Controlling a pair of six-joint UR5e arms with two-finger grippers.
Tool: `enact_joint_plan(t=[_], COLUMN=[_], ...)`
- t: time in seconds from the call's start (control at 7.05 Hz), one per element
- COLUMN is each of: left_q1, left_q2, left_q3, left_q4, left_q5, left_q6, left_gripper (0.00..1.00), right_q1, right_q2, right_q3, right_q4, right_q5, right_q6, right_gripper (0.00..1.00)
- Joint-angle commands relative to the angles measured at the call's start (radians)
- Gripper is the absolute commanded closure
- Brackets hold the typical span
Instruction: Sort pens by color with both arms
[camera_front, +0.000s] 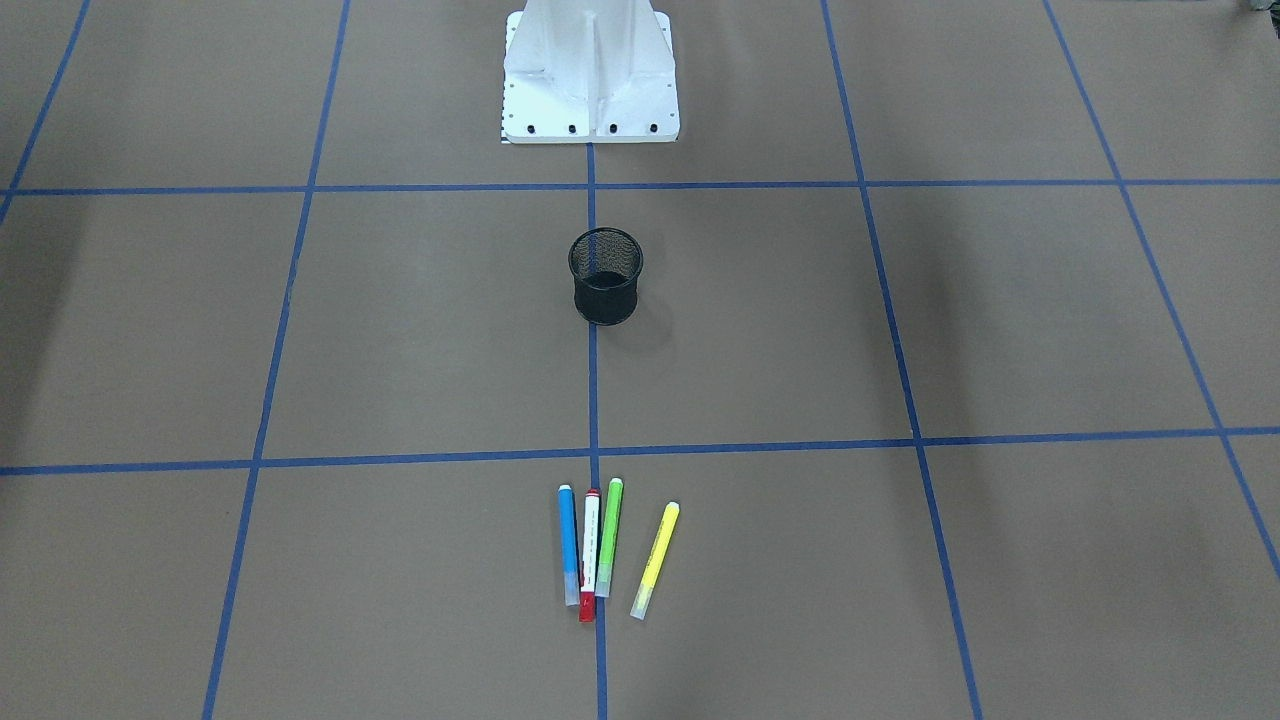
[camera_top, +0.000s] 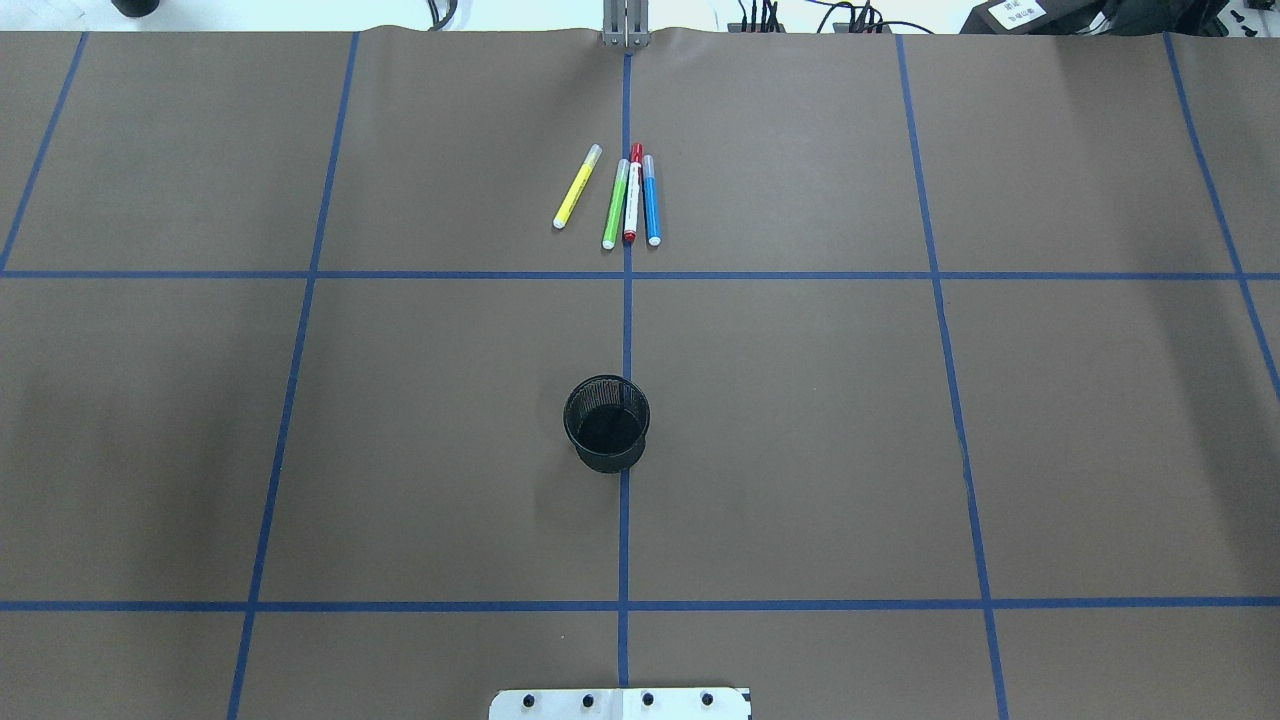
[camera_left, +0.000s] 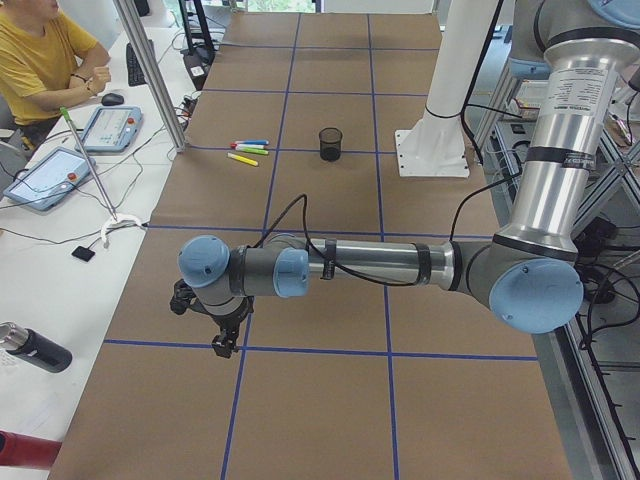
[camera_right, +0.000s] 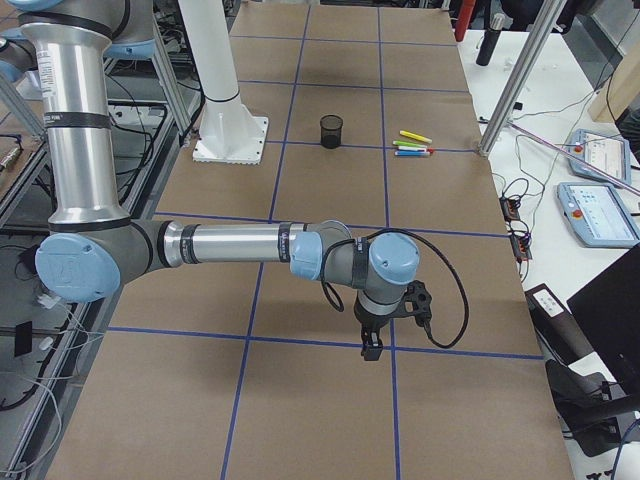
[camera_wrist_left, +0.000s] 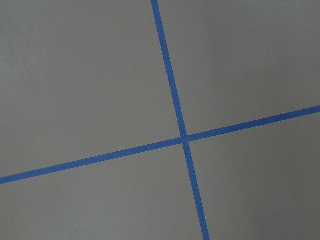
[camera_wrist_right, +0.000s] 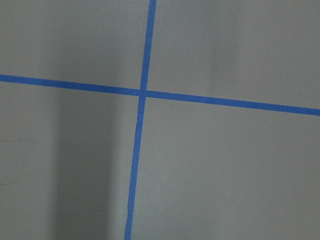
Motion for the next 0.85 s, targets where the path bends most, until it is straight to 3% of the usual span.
enact_joint_plan(t=[0.0, 0.71], left_q1=[-0.001, -0.001], left_q2=[0.000, 0.025], left_q3=[-0.027, -0.041], left_q4=[-0.001, -0.046], left_q5=[-0.004, 0.001], left_q6=[0.005, -0.001], left_gripper=[0.00, 0.01], right_q1=[-0.001, -0.003], right_q2=[0.000, 0.000], right_q3=[-0.001, 0.000], right_q4=[0.014, 0.015], right_q5=[0.000, 0.001], right_q6=[0.018, 0.024], right_gripper=[0.01, 0.01])
